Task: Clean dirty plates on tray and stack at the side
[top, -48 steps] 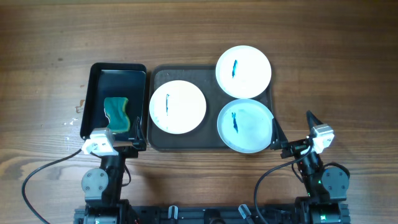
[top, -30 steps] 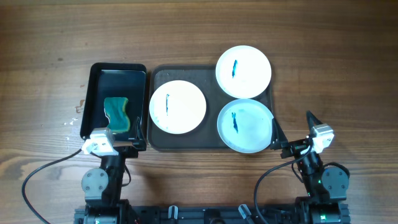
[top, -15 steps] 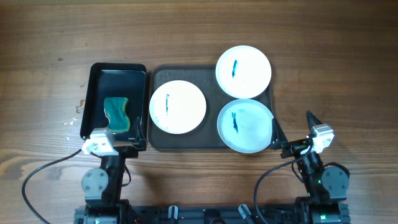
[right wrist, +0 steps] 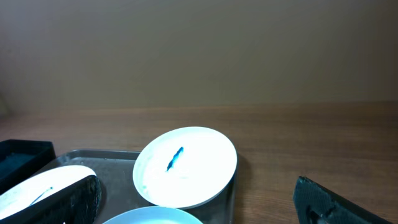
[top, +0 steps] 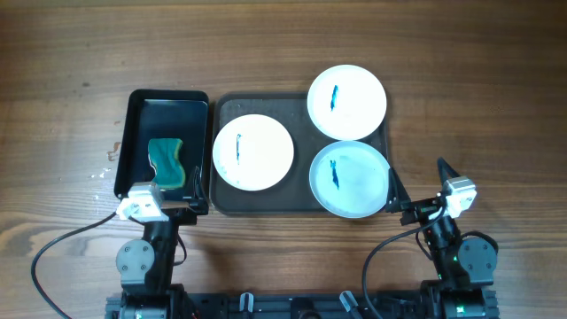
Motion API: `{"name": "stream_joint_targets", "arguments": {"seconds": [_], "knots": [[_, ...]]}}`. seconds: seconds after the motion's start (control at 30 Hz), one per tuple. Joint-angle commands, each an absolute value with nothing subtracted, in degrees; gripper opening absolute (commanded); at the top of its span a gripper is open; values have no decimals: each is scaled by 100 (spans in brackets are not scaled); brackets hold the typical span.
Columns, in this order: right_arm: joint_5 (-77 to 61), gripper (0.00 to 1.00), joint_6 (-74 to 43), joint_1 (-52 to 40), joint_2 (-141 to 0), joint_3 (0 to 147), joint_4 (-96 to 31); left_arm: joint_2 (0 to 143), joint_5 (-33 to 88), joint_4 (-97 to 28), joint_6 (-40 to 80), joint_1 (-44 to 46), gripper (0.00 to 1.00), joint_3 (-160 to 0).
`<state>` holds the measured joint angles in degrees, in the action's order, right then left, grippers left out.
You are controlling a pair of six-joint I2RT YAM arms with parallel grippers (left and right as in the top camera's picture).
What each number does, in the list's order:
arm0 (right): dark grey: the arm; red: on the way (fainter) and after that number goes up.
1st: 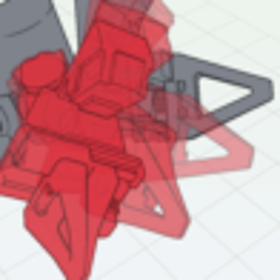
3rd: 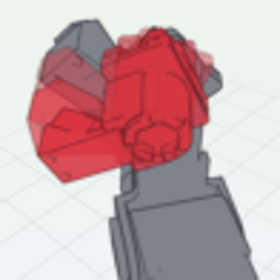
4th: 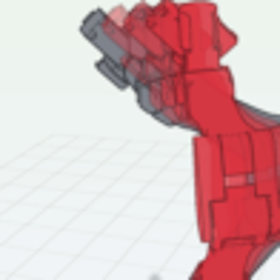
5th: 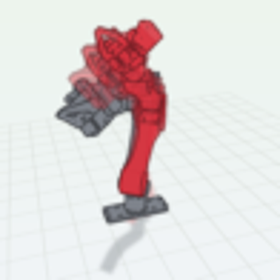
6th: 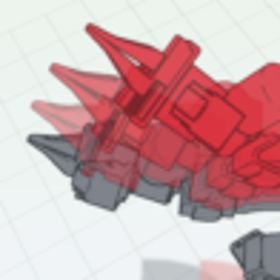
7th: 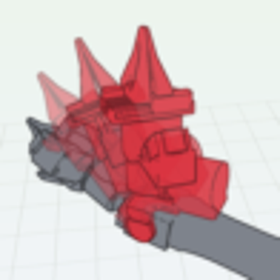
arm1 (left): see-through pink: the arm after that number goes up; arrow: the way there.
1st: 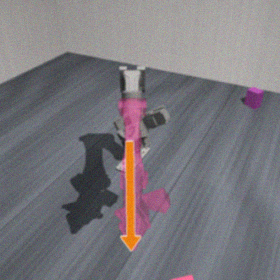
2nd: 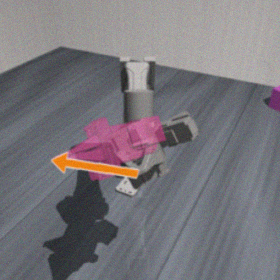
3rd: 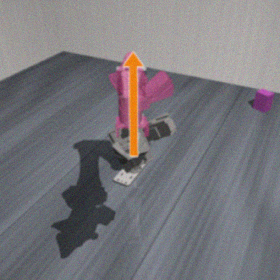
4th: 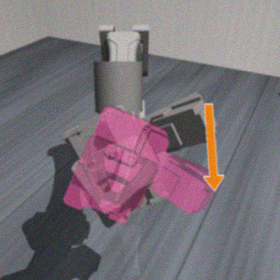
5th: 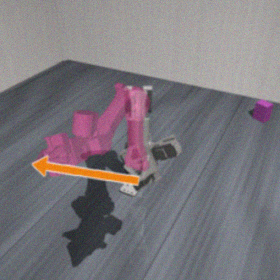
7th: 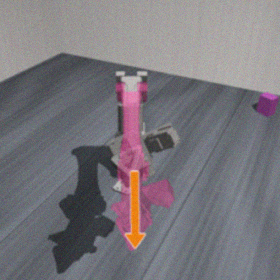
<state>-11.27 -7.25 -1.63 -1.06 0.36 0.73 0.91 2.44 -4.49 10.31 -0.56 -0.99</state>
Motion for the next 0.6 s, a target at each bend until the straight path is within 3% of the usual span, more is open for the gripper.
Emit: {"name": "stream_joint_targets", "arguments": {"seconds": [0.0,0.33,0.57], "knots": [[-1055,100,-906,-191,-141,30,84,104,316,-357,950,-102,100,-34],[-1553,100,-1050,-191,-244,281,36,331,486,-408,926,-104,100,-419],[-1879,100,-849,-191,-1540,1267,-67,1693,497,-1081,921,-102,100,-1745]]}}
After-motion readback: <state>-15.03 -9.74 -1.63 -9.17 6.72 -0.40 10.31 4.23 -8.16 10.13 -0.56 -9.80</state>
